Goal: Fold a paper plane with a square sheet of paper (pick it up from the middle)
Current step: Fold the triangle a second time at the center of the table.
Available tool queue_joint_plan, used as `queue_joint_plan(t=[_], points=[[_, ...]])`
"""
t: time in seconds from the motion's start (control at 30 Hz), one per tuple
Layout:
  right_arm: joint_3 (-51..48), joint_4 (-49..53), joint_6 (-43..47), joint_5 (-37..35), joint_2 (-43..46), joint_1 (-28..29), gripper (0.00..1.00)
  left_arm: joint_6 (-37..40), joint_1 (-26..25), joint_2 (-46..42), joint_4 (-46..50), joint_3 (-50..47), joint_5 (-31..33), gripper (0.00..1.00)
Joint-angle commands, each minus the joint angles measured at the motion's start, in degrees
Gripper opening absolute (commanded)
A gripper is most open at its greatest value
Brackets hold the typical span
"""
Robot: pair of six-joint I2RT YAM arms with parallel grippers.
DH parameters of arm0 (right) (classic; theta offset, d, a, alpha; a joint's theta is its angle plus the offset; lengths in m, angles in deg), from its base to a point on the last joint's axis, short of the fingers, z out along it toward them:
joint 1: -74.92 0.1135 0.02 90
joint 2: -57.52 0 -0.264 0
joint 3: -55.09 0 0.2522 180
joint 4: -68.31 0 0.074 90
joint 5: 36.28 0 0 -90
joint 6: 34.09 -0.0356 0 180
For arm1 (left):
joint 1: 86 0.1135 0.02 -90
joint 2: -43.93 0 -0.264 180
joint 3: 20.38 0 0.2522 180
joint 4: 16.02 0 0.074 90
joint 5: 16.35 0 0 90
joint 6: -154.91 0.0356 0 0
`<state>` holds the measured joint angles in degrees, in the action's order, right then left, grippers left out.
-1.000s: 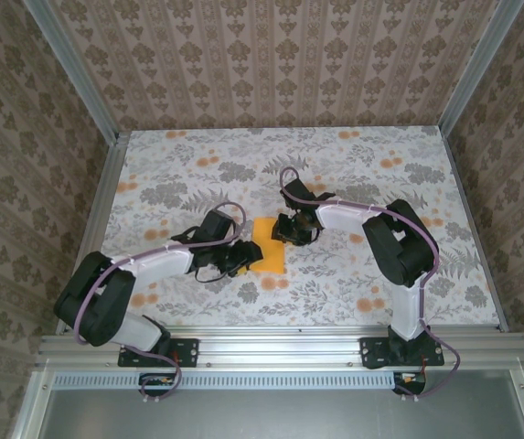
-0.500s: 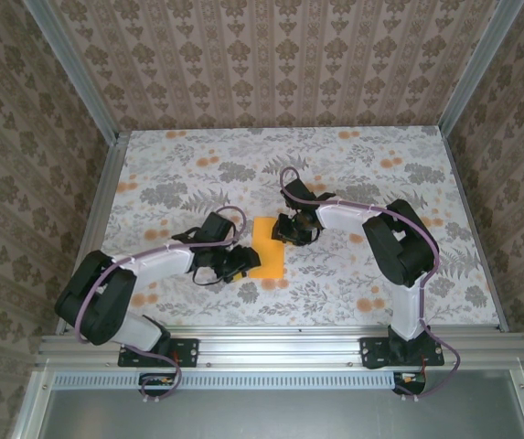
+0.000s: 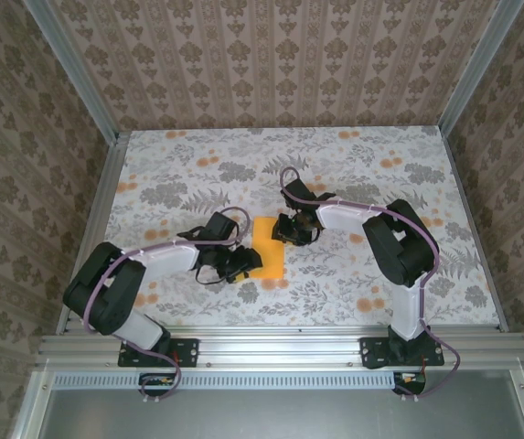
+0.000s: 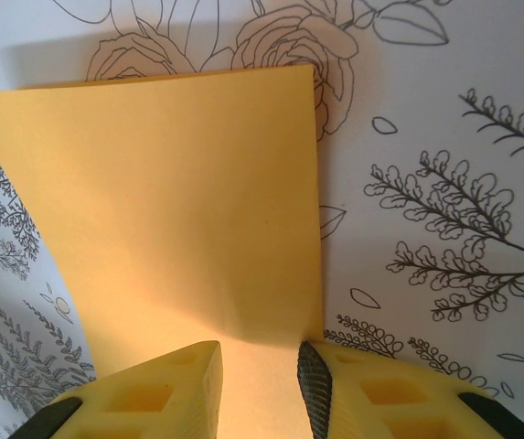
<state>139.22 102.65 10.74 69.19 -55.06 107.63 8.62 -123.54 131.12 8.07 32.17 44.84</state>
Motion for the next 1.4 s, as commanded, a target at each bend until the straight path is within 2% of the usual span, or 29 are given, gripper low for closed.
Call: queue_joint_plan(t=[0.0, 0.37, 0.6, 0.87, 1.07, 1.37], points=[[-3.03, 2.44, -0.54, -1.84, -3.86, 0.07, 0.34, 0.56, -0.43, 0.69, -0.84, 1.49, -0.96, 0.46], [-3.48, 2.1, -0.61, -1.75, -3.82, 0.07, 0.34, -1.63, -0.25, -0.99, -3.55, 0.02, -0.01, 0.37], [-3.66, 1.94, -0.69, -1.71, -3.87, 0.07, 0.34, -6.22, 0.19, -2.21, -14.86, -4.01, -2.02, 0.37], [-3.84, 1.7, -0.71, -1.39, -3.85, 0.07, 0.34, -6.35, 0.22, -4.15, -22.14, -6.05, -1.81, 0.41], [-3.84, 1.58, -0.8, -1.4, -3.95, 0.07, 0.34, -5.85, 0.19, -6.44, -22.07, -7.54, -1.65, 0.47], [-4.18, 1.39, -0.84, -1.4, -4.14, 0.07, 0.33, -5.97, 0.34, -8.94, -20.07, -9.27, -0.58, 0.42]])
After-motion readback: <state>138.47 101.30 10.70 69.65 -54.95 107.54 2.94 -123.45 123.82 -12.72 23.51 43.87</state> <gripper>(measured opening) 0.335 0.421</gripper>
